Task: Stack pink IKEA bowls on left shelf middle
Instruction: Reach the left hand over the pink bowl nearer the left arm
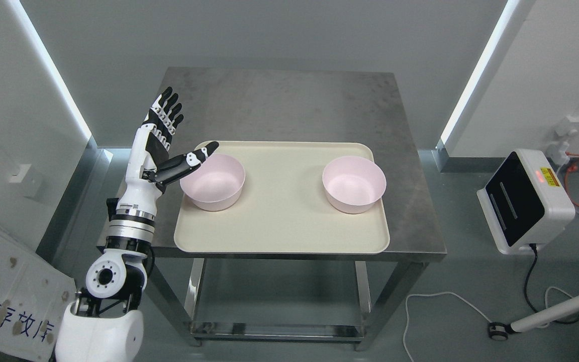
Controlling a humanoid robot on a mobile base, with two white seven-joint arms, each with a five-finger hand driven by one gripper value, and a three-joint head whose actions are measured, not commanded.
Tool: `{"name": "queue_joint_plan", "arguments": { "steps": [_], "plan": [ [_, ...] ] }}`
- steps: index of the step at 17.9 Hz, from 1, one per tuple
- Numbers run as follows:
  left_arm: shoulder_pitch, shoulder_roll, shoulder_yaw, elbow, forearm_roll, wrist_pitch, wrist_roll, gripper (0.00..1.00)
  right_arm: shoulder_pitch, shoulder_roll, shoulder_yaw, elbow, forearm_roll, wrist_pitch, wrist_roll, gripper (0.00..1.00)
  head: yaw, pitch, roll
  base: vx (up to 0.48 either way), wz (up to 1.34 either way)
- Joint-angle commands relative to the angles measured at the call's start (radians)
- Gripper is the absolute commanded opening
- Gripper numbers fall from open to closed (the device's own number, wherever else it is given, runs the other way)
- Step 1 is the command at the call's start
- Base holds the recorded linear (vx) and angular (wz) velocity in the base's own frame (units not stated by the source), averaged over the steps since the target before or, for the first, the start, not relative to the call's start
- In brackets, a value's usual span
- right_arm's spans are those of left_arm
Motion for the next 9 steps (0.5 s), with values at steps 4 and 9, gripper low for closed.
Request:
{"name": "queue_joint_plan", "arguments": {
  "steps": [4,9],
  "plan": [
    [0.019,0.148,0.079,0.002,0.000,0.007,-0.051,1.00,0.029,-0.017,-0.011,-0.034,0.000,-0.003,0.000,1.00,0.0000,0.000,0.000,0.003,0.00],
    [-0.161,0.209,-0.079,0.034,-0.005,0.158,-0.244,1.00,0.029,-0.017,-0.011,-0.034,0.000,-0.003,0.000,1.00,0.0000,0.000,0.000,-0.008,0.00]
  ]
}}
